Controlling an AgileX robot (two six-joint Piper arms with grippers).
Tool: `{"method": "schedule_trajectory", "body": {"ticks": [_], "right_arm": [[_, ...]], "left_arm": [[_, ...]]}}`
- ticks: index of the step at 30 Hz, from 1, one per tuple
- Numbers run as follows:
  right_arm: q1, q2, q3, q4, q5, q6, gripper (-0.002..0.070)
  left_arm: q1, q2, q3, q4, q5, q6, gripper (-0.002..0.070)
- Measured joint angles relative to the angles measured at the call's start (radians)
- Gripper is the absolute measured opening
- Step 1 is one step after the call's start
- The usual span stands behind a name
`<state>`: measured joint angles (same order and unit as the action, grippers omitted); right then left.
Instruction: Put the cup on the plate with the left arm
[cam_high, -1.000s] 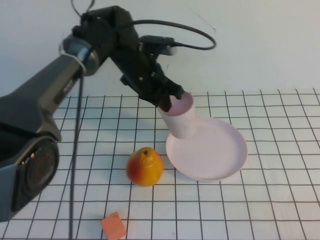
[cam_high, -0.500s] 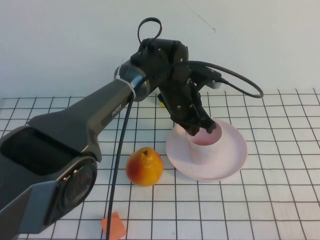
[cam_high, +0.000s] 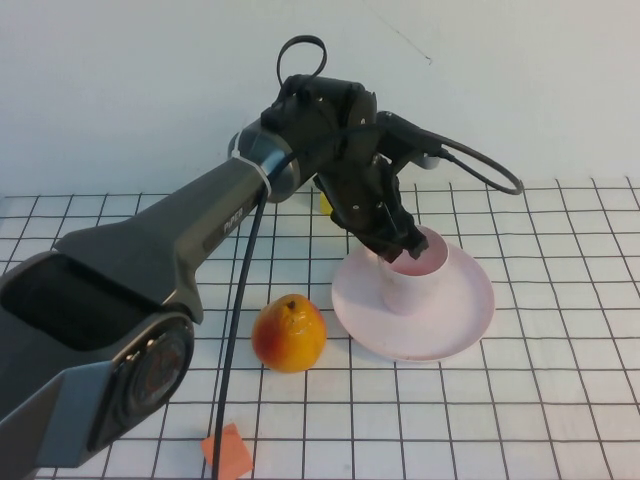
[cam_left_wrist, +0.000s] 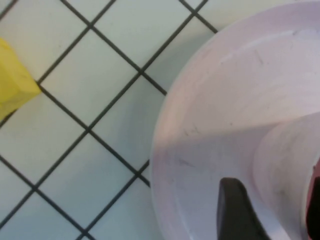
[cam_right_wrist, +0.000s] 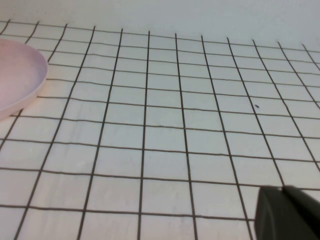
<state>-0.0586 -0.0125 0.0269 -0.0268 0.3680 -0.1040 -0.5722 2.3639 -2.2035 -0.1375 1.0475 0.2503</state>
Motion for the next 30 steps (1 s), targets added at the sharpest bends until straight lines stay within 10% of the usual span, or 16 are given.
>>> {"method": "schedule_trajectory", "body": {"ticks": [5, 13, 30], "right_arm": [[0.0, 0.0, 0.0, 0.0, 0.0, 0.0, -0.0002], [0.0, 0.0, 0.0, 0.0, 0.0, 0.0, -0.0002], [0.0, 0.0, 0.0, 0.0, 0.0, 0.0, -0.0002]], "left_arm": [[0.0, -0.022, -0.043, 0.069, 0.007, 0.0, 0.0267], [0.0, -0.218, -0.141, 0.153, 0.012, 0.0, 0.002], [0.0, -0.654, -0.15, 0.383, 0.089, -0.17, -0.0001]]}}
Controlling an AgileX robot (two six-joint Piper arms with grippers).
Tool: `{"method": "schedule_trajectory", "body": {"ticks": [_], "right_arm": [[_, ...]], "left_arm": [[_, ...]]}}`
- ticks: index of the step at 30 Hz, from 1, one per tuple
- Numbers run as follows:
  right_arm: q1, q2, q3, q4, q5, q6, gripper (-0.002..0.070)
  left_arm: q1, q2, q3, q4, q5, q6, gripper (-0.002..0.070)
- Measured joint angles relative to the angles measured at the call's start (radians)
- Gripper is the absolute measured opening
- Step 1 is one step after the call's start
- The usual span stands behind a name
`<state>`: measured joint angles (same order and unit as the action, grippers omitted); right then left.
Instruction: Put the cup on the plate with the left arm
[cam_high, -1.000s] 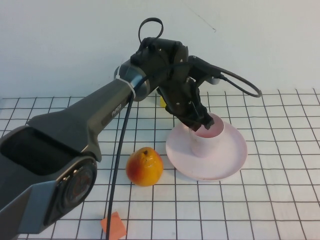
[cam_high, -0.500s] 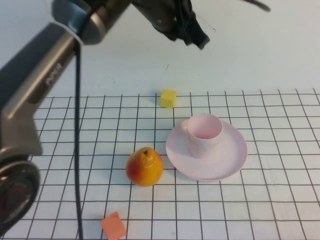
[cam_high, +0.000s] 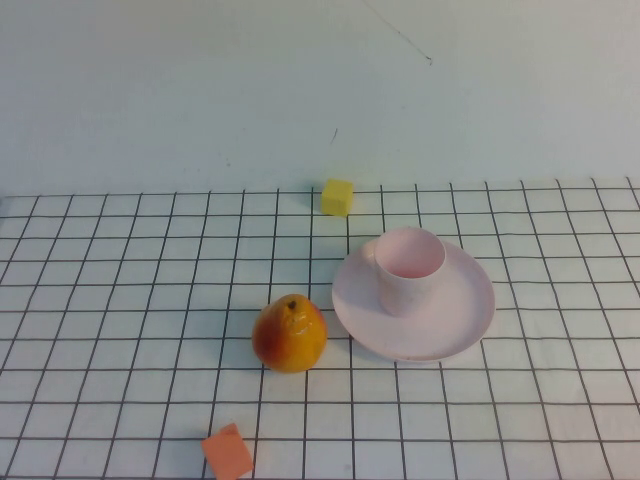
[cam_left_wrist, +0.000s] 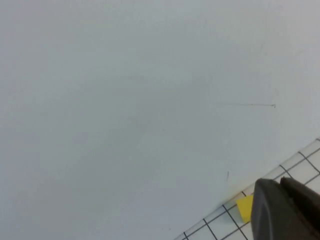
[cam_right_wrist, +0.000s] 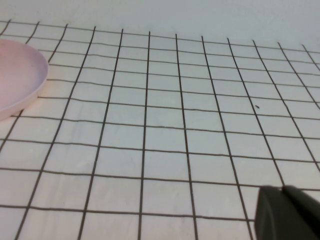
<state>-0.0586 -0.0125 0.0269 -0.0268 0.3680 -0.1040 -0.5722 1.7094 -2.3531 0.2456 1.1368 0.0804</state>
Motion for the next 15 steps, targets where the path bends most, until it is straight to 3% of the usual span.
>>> {"method": "schedule_trajectory", "body": {"ticks": [8, 15], "right_arm": [[0.0, 0.0, 0.0, 0.0, 0.0, 0.0, -0.0002], [0.0, 0.0, 0.0, 0.0, 0.0, 0.0, -0.0002]], "left_arm": [[0.0, -0.187, 0.039, 0.04, 0.064, -0.025, -0.0001], [0.0, -0.411, 0.353, -0.014, 0.029, -0.032, -0.0001]]}}
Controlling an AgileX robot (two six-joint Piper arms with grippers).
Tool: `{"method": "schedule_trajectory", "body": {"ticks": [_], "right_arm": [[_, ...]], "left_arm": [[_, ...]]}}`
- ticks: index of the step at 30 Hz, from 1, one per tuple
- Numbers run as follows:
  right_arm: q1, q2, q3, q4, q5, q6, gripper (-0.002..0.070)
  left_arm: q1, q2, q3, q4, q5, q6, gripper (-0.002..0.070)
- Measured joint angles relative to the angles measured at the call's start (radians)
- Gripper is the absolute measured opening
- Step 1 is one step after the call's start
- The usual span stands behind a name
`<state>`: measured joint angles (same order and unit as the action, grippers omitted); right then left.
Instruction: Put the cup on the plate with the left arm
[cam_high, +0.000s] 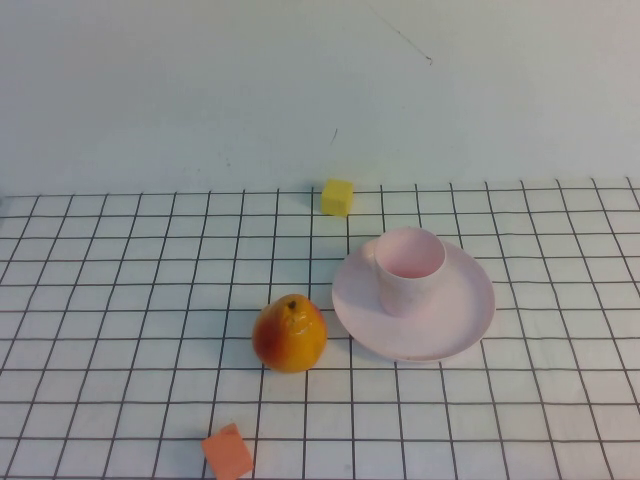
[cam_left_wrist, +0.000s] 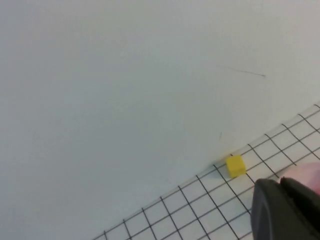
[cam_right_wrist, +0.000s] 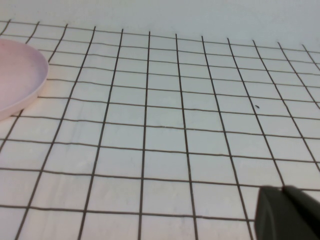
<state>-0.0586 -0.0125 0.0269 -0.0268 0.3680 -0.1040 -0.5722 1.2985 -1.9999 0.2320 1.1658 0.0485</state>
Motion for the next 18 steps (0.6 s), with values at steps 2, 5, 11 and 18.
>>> {"method": "schedule_trajectory", "body": {"ticks": [2, 5, 11, 18], "right_arm": [[0.0, 0.0, 0.0, 0.0, 0.0, 0.0, -0.0002], [0.0, 0.0, 0.0, 0.0, 0.0, 0.0, -0.0002], [0.0, 0.0, 0.0, 0.0, 0.0, 0.0, -0.0002], [0.0, 0.0, 0.0, 0.0, 0.0, 0.0, -0.0002]], "left_arm": [[0.0, -0.086, 0.14, -0.043, -0.054, -0.01, -0.0001], [0.0, -0.201, 0.356, -0.117, -0.157, -0.036, -0.0001], [0.0, -0.367, 0.668, -0.294, -0.303, -0.123, -0.0001], [0.0, -0.385, 0.867, -0.52, -0.324, -0.133, -0.0001]]}}
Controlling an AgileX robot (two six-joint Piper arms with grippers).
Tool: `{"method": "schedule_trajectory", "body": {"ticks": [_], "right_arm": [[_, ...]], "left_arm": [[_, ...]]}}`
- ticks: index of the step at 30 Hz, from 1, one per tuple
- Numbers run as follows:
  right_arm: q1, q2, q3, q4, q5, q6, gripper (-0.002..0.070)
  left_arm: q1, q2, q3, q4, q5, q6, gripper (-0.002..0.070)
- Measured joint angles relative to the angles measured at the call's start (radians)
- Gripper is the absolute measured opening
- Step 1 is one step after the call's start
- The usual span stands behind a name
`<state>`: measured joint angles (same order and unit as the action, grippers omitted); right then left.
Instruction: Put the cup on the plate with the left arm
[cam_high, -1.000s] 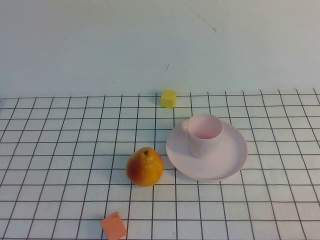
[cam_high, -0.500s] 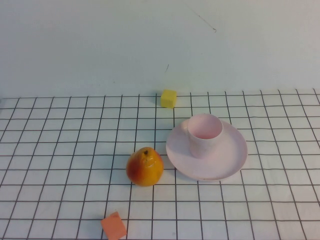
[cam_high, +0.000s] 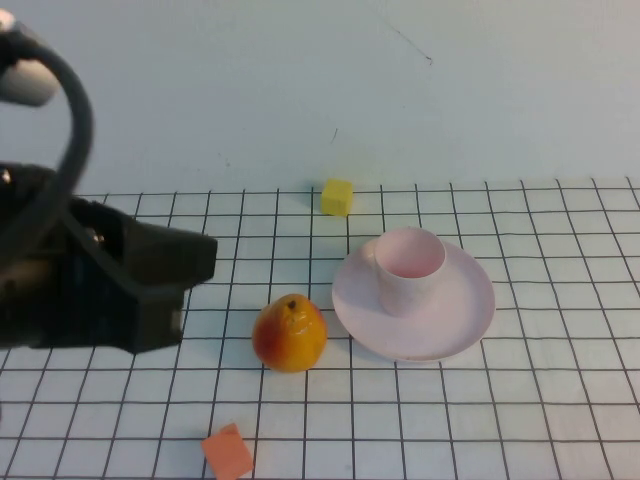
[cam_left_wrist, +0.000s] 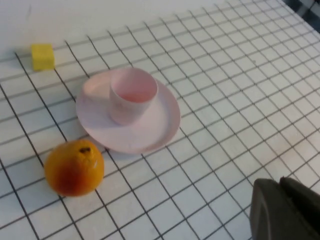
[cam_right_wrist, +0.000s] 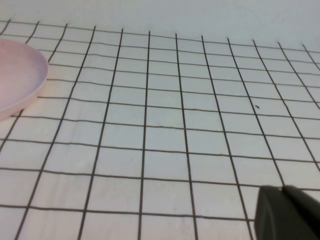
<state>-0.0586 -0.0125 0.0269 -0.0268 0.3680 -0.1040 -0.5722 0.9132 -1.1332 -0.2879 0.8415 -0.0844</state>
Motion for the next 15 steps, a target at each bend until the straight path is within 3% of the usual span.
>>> {"method": "schedule_trajectory", "body": {"ticks": [3, 9, 15], "right_arm": [[0.0, 0.0, 0.0, 0.0, 0.0, 0.0, -0.0002], [0.0, 0.0, 0.0, 0.0, 0.0, 0.0, -0.0002], [0.0, 0.0, 0.0, 0.0, 0.0, 0.0, -0.0002]], "left_arm": [[0.0, 0.006, 0.044, 0.021, 0.0, 0.025, -0.0001], [0.01, -0.073, 0.189, 0.196, -0.089, 0.092, -0.0001], [0.145, -0.325, 0.525, 0.232, -0.482, 0.097, -0.0002]]}}
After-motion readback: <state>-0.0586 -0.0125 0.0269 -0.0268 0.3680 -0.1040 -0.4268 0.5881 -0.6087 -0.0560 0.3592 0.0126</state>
